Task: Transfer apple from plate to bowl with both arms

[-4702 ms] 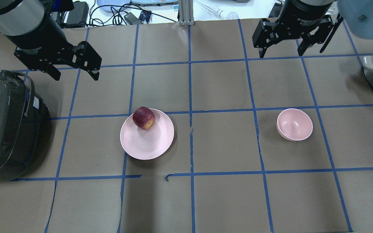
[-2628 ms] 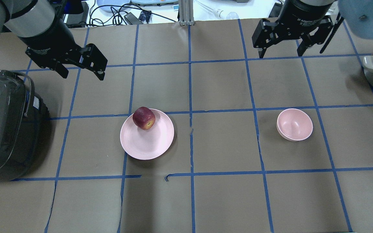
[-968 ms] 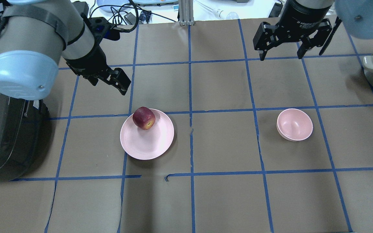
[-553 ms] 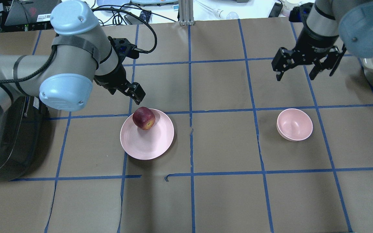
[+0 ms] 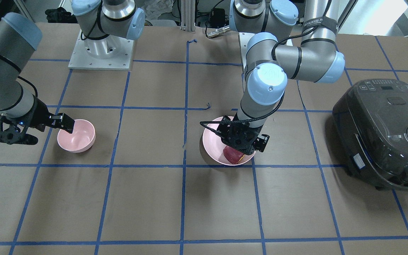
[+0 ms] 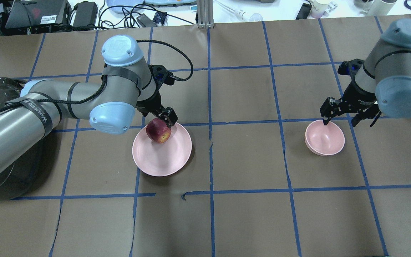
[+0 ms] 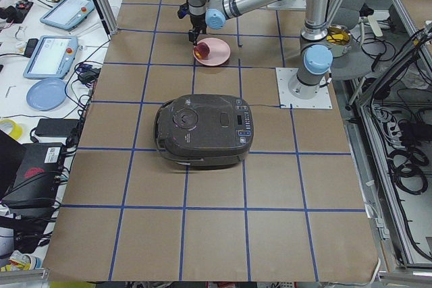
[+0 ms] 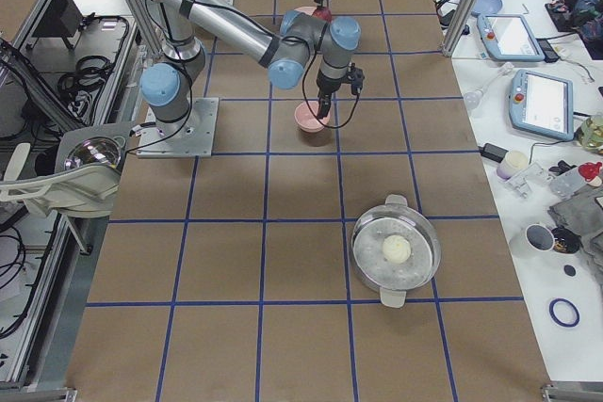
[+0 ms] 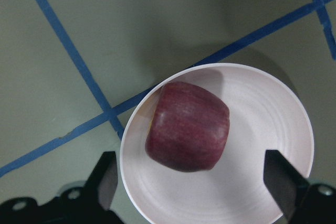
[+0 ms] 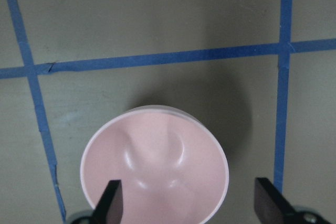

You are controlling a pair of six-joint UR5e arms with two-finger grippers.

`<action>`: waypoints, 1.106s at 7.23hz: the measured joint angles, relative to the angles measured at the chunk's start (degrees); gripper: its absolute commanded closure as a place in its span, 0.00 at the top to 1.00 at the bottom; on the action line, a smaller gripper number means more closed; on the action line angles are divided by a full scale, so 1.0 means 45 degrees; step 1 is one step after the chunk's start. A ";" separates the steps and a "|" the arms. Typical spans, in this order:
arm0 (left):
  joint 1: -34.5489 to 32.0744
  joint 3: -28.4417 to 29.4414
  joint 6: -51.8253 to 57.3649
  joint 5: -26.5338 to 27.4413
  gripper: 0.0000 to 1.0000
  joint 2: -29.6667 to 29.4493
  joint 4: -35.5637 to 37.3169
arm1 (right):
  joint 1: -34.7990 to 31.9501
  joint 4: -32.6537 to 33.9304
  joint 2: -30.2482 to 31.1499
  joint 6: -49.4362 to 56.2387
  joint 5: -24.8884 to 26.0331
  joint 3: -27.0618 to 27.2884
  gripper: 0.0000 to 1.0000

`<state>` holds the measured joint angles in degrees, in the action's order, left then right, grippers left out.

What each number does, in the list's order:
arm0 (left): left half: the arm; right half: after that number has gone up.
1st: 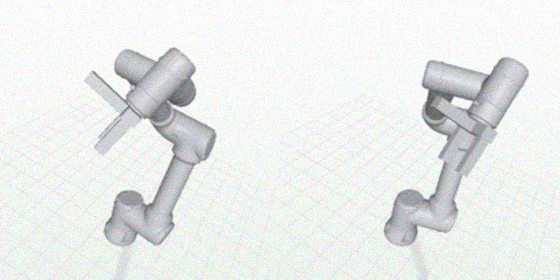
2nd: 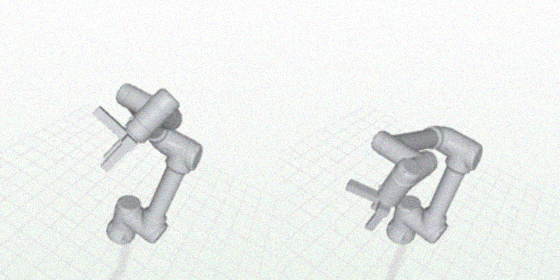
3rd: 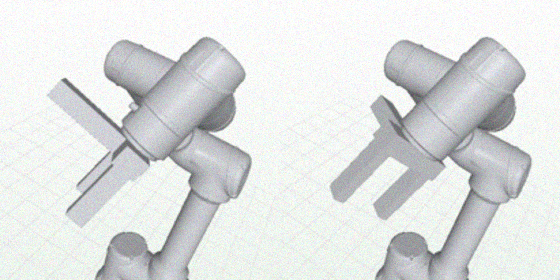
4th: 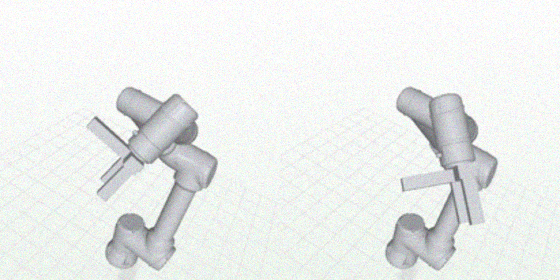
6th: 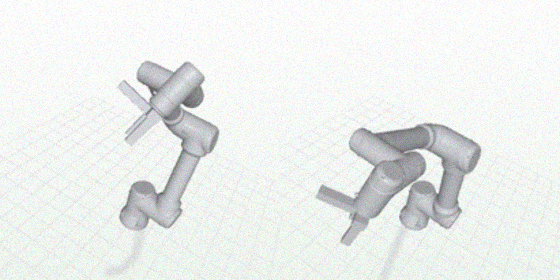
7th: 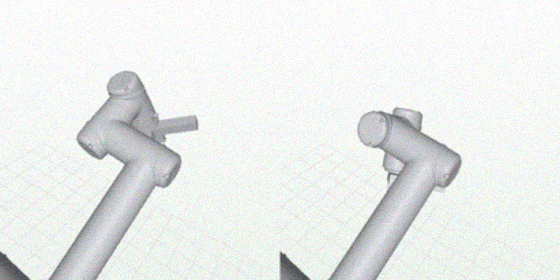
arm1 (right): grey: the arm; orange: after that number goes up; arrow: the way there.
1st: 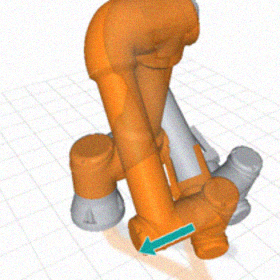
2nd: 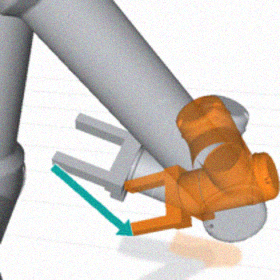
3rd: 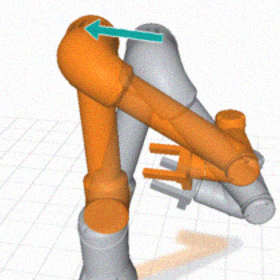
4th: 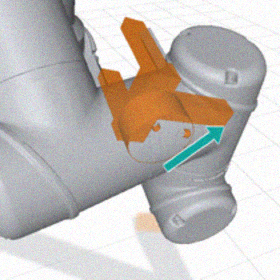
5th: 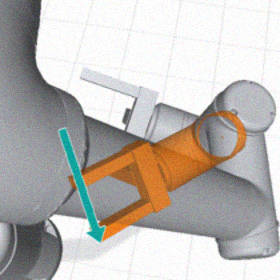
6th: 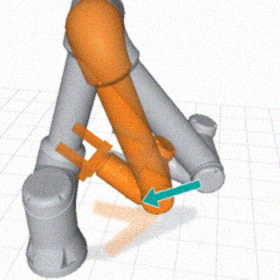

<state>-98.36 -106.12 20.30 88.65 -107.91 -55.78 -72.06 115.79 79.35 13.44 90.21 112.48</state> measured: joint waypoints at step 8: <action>-0.0137 -0.1121 0.0853 0.0260 0.17 -0.0471 0.1691 | 0.0832 0.1729 -0.0607 0.1248 -0.0044 0.0914 0.00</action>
<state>-98.98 -111.16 24.14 89.82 -110.03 -48.17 -68.31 123.57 76.62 19.06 90.01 116.59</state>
